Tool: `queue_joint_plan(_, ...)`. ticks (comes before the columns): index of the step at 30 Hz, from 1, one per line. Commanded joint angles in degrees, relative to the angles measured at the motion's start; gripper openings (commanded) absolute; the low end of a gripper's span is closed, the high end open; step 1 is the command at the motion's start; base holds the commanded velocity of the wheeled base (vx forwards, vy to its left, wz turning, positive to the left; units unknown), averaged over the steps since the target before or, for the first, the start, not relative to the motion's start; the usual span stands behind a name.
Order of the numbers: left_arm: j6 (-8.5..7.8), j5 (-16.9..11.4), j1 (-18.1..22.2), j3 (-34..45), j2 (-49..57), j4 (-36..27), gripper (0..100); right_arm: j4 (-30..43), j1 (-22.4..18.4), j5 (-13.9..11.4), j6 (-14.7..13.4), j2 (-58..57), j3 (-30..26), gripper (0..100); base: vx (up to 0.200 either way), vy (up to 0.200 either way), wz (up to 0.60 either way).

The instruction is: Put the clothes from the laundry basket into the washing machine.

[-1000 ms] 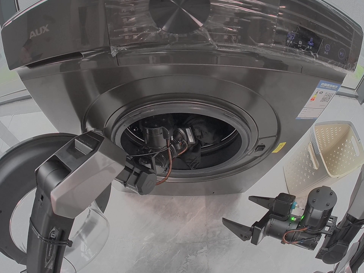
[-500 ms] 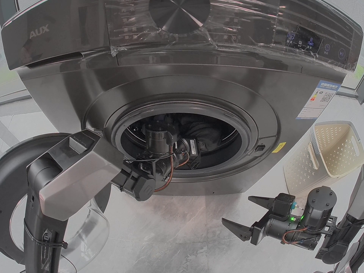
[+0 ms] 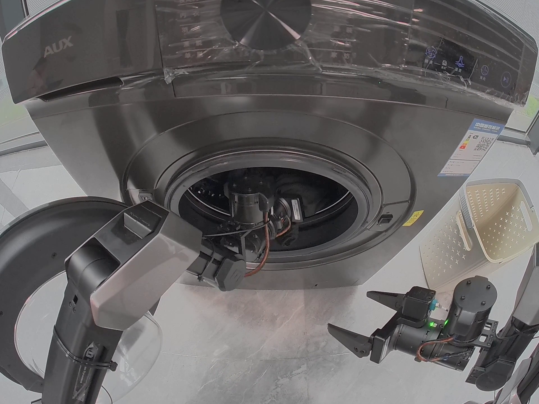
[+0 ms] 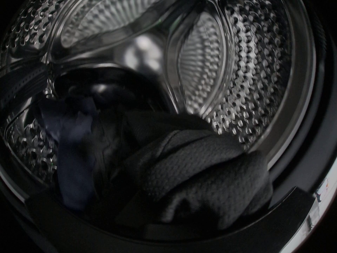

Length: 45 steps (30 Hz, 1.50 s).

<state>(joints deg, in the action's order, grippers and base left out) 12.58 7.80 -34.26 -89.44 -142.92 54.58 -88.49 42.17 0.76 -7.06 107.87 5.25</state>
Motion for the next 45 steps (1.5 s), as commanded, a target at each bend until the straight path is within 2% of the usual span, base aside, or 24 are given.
queue_joint_plan(1,0.16,2.1,2.0,-13.1,-7.0,-0.1,0,0.0,0.0,-0.1,-0.1,0.8,-0.2,100,0.0,0.0,0.0)
queue_joint_plan(2,0.16,3.4,2.7,-17.6,-8.1,-0.8,0,0.0,0.0,-0.1,-0.1,0.9,-0.2,100,0.0,0.0,0.0)
queue_joint_plan(5,0.34,5.5,3.5,-23.2,-9.5,-1.2,0,0.0,0.0,-0.1,-0.1,1.2,-0.2,100,0.0,0.0,0.0)
queue_joint_plan(10,0.52,6.0,4.4,-23.9,-9.4,-1.2,0,0.0,0.0,-0.1,-0.1,1.3,-0.1,100,0.0,0.0,0.0)
queue_joint_plan(11,0.52,6.1,4.4,-23.8,-9.4,-1.2,100,0.0,0.0,-0.1,-0.1,1.3,-0.1,100,0.0,0.0,0.0)
queue_joint_plan(13,0.43,6.3,4.3,-22.4,-9.0,-1.2,100,0.0,0.0,-0.1,-0.1,1.4,-0.2,100,0.0,0.0,0.0)
queue_joint_plan(14,0.43,6.3,3.8,-17.8,-7.3,-1.2,100,0.0,-0.1,-0.1,-0.1,1.5,-0.2,100,0.0,0.0,0.0)
queue_joint_plan(19,2.01,5.4,1.9,-4.6,0.3,-1.6,100,0.0,-0.2,-0.1,-0.1,1.5,-0.2,100,0.0,0.0,0.0)
queue_joint_plan(27,1.57,3.9,-1.3,12.4,11.9,-3.9,100,0.0,-0.1,-0.1,-0.1,1.3,-0.2,100,0.0,0.0,0.0)
queue_joint_plan(31,1.48,2.2,-4.0,20.8,17.1,-5.4,100,0.0,-0.1,-0.1,-0.1,1.1,-0.2,100,0.0,0.0,0.0)
queue_joint_plan(35,1.48,2.1,-5.0,22.4,18.7,-5.4,100,0.0,0.0,-0.1,-0.1,1.1,0.0,100,0.0,0.0,0.0)
queue_joint_plan(45,1.48,1.5,-4.1,18.4,14.4,-1.1,100,0.0,-0.1,-0.1,-0.1,1.2,-0.1,100,0.0,0.0,0.0)
